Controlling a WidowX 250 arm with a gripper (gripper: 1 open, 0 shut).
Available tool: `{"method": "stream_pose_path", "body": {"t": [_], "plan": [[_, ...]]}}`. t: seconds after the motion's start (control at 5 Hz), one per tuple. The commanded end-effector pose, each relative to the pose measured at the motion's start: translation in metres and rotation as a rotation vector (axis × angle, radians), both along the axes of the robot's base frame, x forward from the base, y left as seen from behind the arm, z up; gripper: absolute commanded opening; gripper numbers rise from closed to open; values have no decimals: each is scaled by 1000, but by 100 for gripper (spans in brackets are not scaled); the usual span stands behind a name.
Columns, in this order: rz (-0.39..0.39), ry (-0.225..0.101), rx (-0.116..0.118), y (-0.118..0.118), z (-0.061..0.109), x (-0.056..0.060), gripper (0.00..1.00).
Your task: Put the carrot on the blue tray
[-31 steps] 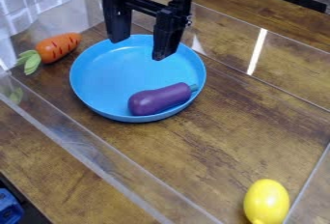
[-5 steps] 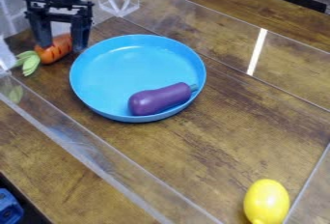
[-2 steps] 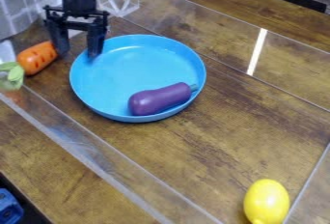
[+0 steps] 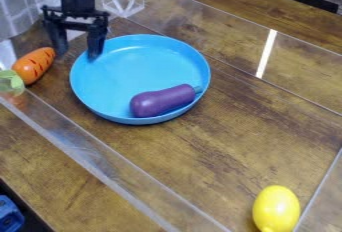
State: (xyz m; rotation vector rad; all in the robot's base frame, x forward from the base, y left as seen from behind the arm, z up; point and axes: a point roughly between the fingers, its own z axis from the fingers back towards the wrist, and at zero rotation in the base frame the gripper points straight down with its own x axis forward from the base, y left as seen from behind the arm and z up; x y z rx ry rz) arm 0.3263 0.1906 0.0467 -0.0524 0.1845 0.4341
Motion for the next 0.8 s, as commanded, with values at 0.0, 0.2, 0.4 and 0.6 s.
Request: {"method": "stream_pose_path", "body": {"t": [0.0,0.2,0.4,0.6], "plan": [[-23,-81,36,0,29,-3,100],[-51,-90,30,2,23,-8,100],[-79,-98,31,6,19,-14,100],[-71,-106,39,10,23,-21,100]]}}
